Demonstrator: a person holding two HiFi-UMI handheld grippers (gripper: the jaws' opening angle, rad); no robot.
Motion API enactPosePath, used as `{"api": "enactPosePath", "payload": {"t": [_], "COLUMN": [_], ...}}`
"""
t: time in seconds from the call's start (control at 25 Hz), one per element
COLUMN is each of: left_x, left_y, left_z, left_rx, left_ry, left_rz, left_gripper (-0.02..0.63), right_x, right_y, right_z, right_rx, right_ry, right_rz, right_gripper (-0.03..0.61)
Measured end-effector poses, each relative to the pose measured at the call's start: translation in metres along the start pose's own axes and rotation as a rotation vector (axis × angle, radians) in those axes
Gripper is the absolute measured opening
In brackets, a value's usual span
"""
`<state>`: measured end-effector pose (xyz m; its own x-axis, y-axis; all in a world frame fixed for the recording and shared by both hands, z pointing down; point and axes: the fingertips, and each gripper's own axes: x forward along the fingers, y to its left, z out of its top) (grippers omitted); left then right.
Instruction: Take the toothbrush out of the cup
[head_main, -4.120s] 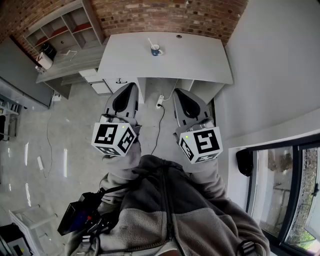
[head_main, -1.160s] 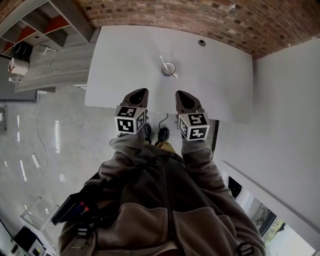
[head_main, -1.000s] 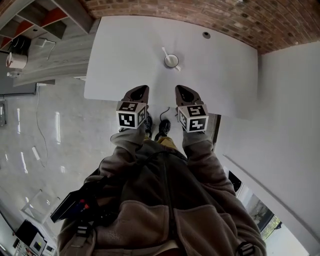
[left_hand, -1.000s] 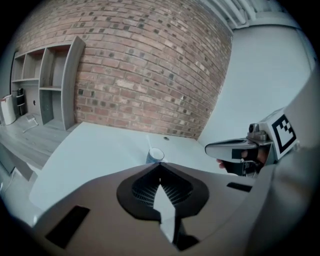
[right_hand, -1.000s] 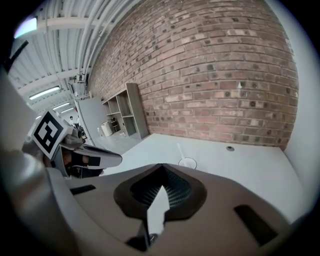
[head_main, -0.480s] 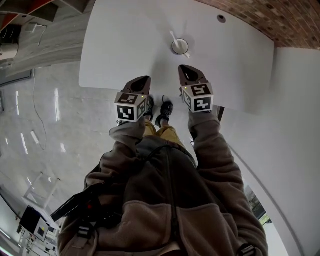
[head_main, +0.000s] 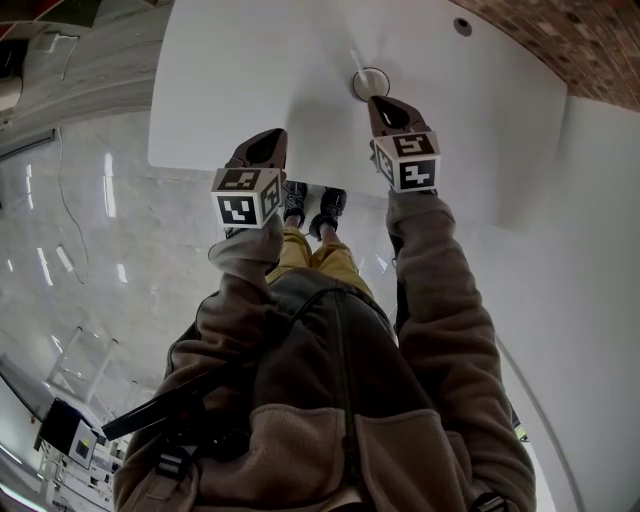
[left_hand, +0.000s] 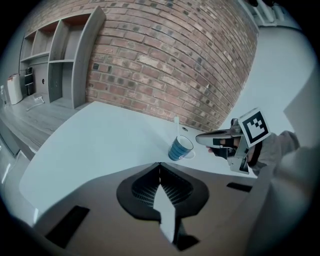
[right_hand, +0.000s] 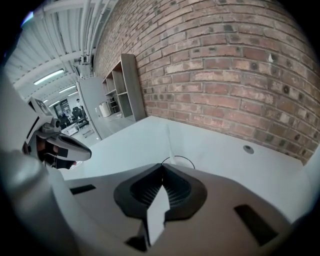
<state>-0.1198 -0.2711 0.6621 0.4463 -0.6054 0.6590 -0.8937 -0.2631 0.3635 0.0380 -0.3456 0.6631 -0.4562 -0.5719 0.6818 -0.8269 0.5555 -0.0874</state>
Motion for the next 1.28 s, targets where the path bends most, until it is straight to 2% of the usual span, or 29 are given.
{"api": "enactPosePath", "payload": {"t": [0.28,0.4,0.64,0.88,1.12,1.28], "left_x": [0.006,0.004,-0.002,-0.009,-0.012,-0.016], "left_y": [-0.001,0.004,0.014,0.022,0.026,0.019], "left_z": [0.003,-0.001,-0.007,-0.014,-0.012,0.001], "left_rx": [-0.009,-0.019,-0.035,-0.043,-0.041,-0.007], "left_ry": [-0.001,0.005,0.01,0.018,0.004,-0.016], "left_rz": [-0.02,-0.01,0.007,0.023,0.034,0.029], "left_gripper": [0.005,0.005,0.005,0.005,0.005,0.005], "right_x": [0.031,0.042,0.059,0.07,0.068,0.045], "right_y": [-0.006,-0.011,-0.02,-0.018,-0.021,-0.021], "right_z": [0.001,-0.001,-0.008,-0.005,-0.001,0.019], "right_rx": [-0.055,-0.084,-0.156,-0.184,-0.2,-0.181], "right_ry": [0.062,0.099,0.187,0.243,0.213,0.121], "right_rz": [0.018,0.013,0.002,0.005,-0.031,-0.061], "right_gripper": [0.004,0.051,0.052,0.052,0.051,0.051]}}
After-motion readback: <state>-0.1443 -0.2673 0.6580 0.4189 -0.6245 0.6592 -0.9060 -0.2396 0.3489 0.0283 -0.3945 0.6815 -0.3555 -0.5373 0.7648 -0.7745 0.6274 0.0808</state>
